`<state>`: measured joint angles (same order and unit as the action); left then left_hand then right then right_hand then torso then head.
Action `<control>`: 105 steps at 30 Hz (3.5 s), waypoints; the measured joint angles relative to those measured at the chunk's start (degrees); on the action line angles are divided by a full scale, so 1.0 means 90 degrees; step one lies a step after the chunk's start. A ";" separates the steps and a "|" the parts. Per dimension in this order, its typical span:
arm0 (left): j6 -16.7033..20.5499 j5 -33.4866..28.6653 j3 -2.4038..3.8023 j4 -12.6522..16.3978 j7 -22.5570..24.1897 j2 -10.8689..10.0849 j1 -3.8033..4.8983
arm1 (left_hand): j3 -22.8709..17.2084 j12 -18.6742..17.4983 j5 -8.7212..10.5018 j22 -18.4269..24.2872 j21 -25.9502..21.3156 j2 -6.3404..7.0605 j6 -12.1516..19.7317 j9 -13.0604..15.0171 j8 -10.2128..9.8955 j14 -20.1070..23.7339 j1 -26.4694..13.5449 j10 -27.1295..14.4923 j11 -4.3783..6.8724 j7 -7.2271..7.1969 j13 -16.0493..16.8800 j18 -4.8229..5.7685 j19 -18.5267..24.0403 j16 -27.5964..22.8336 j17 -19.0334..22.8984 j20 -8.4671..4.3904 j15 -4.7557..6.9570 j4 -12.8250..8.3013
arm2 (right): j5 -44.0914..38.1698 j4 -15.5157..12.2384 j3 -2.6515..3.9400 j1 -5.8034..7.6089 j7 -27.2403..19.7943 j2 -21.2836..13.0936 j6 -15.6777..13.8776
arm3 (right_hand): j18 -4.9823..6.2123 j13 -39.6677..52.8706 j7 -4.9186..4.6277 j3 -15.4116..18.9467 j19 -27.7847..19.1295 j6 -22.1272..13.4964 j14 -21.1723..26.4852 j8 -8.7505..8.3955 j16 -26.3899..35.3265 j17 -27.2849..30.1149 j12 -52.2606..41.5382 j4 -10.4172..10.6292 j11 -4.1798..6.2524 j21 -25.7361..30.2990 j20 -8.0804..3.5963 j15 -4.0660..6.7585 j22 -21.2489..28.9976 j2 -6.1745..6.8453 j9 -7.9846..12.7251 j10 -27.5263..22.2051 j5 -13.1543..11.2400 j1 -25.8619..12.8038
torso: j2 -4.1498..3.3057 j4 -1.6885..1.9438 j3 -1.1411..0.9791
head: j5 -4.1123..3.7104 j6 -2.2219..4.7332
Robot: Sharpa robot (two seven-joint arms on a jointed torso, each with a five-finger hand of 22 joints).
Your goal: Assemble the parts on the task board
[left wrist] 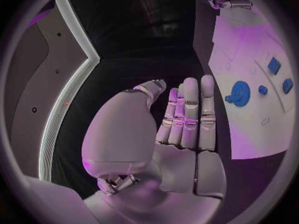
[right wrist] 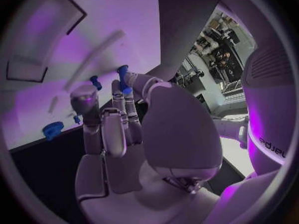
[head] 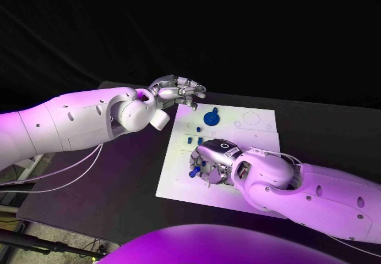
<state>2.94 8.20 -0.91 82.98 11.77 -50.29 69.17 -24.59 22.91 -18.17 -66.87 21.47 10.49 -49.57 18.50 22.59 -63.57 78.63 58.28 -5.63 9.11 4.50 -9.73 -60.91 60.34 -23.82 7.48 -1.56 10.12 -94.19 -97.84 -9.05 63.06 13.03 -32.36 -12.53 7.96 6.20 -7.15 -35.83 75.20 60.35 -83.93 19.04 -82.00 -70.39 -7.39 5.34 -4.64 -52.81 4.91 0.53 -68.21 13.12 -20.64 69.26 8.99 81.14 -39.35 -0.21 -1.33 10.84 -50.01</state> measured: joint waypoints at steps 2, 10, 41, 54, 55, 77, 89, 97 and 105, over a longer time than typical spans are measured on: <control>0.0000 0.0000 0.0000 0.0001 0.0000 -0.0001 0.0000 | 0.0000 0.0000 0.0000 0.0000 0.0000 0.0000 0.0000 0.0000 0.0000 0.0000 0.0000 0.0000 0.0000 0.0000 0.0000 0.0000 0.0000 0.0000 0.0000 0.0000 0.0000 0.0000 | -0.0006 0.0009 0.0000 -0.0002 0.0000 0.0011 0.0007 | 0.0000 0.0008 -0.0009 -0.0016 0.0000 -0.0028 0.0000 0.0000 0.0000 0.0000 0.0003 -0.0016 0.0000 0.0000 0.0000 0.0000 0.0000 0.0000 0.0000 0.0000 -0.0001 0.0000 | 0.0000 -0.0001 0.0000 | 0.0001 0.0000; 0.0000 0.0000 0.0000 0.0004 -0.0003 -0.0003 0.0000 | 0.0000 0.0000 0.0000 0.0009 0.0000 0.0000 0.0000 0.0006 0.0000 0.0000 0.0000 0.0000 0.0000 0.0000 0.0000 0.0000 0.0000 0.0000 0.0000 0.0000 0.0000 0.0000 | -0.0038 0.0057 -0.0013 -0.0012 0.0013 0.0080 0.0013 | 0.0000 0.0043 -0.0127 -0.0032 -0.0059 -0.0410 -0.0023 -0.0173 0.0000 0.0029 0.0099 -0.0066 0.0013 0.0140 0.0059 -0.0033 0.0046 -0.0011 -0.0022 -0.0093 0.0057 -0.0298 | -0.0002 0.0002 0.0001 | -0.0007 0.0000; -0.0017 0.0000 -0.0018 -0.0004 -0.0054 -0.0051 0.0000 | 0.0000 0.0000 0.0000 0.0014 0.0000 0.0000 0.0000 0.0011 0.0000 0.0000 0.0000 0.0000 0.0000 0.0000 0.0000 0.0000 0.0000 0.0000 0.0000 0.0000 0.0000 0.0000 | 0.0741 -0.0747 0.0038 0.0420 -0.0252 -0.1323 -0.1036 | 0.0251 -0.0128 -0.0485 0.1943 -0.0825 -0.1474 0.0212 -0.0401 0.0284 0.0789 -0.0919 0.0687 -0.0354 0.2112 0.0393 -0.0371 0.1075 -0.0110 0.0486 -0.1824 0.0216 0.0319 | 0.0015 -0.0010 0.0001 | -0.0364 0.0000; -0.0017 -0.0002 -0.0080 0.0026 -0.0057 -0.0136 0.0000 | 0.0000 0.0000 0.0000 0.0019 0.0000 0.0000 0.0000 0.0016 -0.0024 0.0000 0.0000 0.0000 0.0000 0.0000 0.0000 0.0001 0.0000 0.0000 0.0000 0.0000 0.0000 0.0000 | 0.2802 -0.1154 0.0000 0.0698 -0.0003 -0.3200 -0.1305 | -0.0151 0.7011 0.0173 0.2455 0.0562 -0.1149 -0.0011 0.0904 -0.0637 -0.0508 -0.7779 0.1243 0.0399 -0.0708 -0.0188 0.0218 -0.0592 -0.0071 -0.0351 0.1242 0.0419 -0.0659 | 0.0069 -0.0074 0.0048 | -0.1042 0.0000; -0.0016 -0.0002 -0.0082 0.0028 -0.0057 -0.0140 -0.0001 | 0.0000 0.0001 0.0000 0.0019 0.0000 0.0000 0.0000 0.0016 -0.0024 0.0000 0.0000 0.0000 0.0000 0.0000 0.0000 0.0001 0.0000 0.0000 0.0000 0.0000 0.0000 0.0000 | 0.2844 -0.1196 -0.0012 0.0616 0.0060 -0.3298 -0.1298 | -0.0150 0.7276 0.0169 0.2475 0.0596 -0.1170 -0.0011 0.0966 -0.0670 -0.0509 -0.7960 0.1257 0.0397 -0.0771 -0.0182 0.0218 -0.0636 -0.0076 -0.0403 0.1317 0.0495 -0.0664 | 0.0073 -0.0081 0.0048 | -0.1076 0.0000; -0.0022 -0.0003 -0.0093 0.0062 -0.0056 -0.0206 -0.0001 | 0.0018 0.0001 0.0000 0.0026 -0.0025 -0.0025 0.0000 0.0021 -0.0023 0.0000 -0.0025 0.0000 0.0000 0.0000 0.0000 0.0000 0.0000 0.0000 0.0000 0.0000 0.0000 0.0018 | 0.2063 -0.1593 -0.0063 0.0113 0.1347 -0.3658 -0.1259 | -0.0253 0.7639 0.0194 0.3287 0.0799 -0.1212 -0.0011 0.1234 -0.0864 -0.0508 -0.8836 0.1287 0.0414 -0.1393 -0.0181 0.0217 -0.0748 -0.0142 -0.0640 0.1631 0.0617 -0.1383 | 0.0093 -0.0100 0.0078 | -0.1271 0.0000; -0.0022 -0.0006 -0.0094 0.0081 -0.0056 -0.0220 0.0001 | 0.0018 -0.0032 0.0000 0.0027 -0.0025 -0.0050 0.0000 0.0027 -0.0023 0.0000 -0.0050 0.0000 0.0000 0.0000 0.0000 0.0001 0.0000 0.0000 0.0000 0.0000 0.0000 0.0018 | 0.1773 -0.1557 -0.0082 -0.0047 0.1773 -0.3350 -0.1084 | -0.0252 0.7638 0.0210 0.3400 0.0798 -0.1228 -0.0011 0.1235 -0.0864 -0.0507 -0.8836 0.1278 0.0414 -0.1417 -0.0181 0.0217 -0.0747 -0.0144 -0.0649 0.1631 0.0617 -0.1469 | 0.0091 -0.0115 0.0067 | -0.1215 0.0000; -0.0022 -0.0006 -0.0094 0.0088 -0.0059 -0.0224 0.0000 | 0.0018 -0.0032 -0.0026 0.0026 -0.0025 -0.0050 0.0000 0.0027 -0.0024 0.0000 -0.0050 0.0000 0.0000 0.0000 0.0000 0.0001 0.0000 0.0000 0.0000 0.0000 0.0000 0.0018 | 0.1612 -0.1483 -0.0082 -0.0081 0.1888 -0.3141 -0.1048 | -0.0252 0.7637 0.0217 0.3400 0.0798 -0.1235 -0.0011 0.1235 -0.0863 -0.0506 -0.8836 0.1278 0.0414 -0.1416 -0.0181 0.0217 -0.0746 -0.0143 -0.0645 0.1631 0.0617 -0.1468 | 0.0090 -0.0115 0.0062 | -0.1196 0.0000; -0.0022 -0.0007 -0.0094 0.0098 -0.0063 -0.0241 0.0000 | 0.0017 -0.0032 -0.0029 0.0026 -0.0025 -0.0050 0.0000 0.0026 -0.0023 0.0000 -0.0050 0.0000 0.0000 0.0000 0.0000 0.0001 0.0000 0.0000 0.0000 0.0000 0.0000 0.0017 | 0.1492 -0.1368 -0.0082 -0.0133 0.1959 -0.3014 -0.1009 | -0.0252 0.7637 0.0216 0.3418 0.0798 -0.1234 -0.0011 0.1235 -0.0863 -0.0505 -0.8836 0.1260 0.0414 -0.1416 -0.0181 0.0217 -0.0746 -0.0169 -0.0625 0.1631 0.0576 -0.1436 | 0.0089 -0.0112 0.0063 | -0.1171 0.0000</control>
<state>2.75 8.14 -1.75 83.86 11.20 -52.46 69.17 -24.43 22.63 -18.43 -66.64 21.24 10.04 -49.57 18.74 22.38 -63.57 78.17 58.27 -5.63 9.11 4.50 -9.73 -60.91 60.35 -23.82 7.48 -1.56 10.28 -80.75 -110.16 -9.79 61.87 30.66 -59.49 -21.61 5.70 74.93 -5.21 -5.06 82.38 49.24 -84.03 30.15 -89.77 -74.94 -86.92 16.68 -0.91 -65.55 3.28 2.48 -74.92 11.60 -26.27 83.93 14.18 68.22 -38.55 -1.22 -0.76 0.30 -50.01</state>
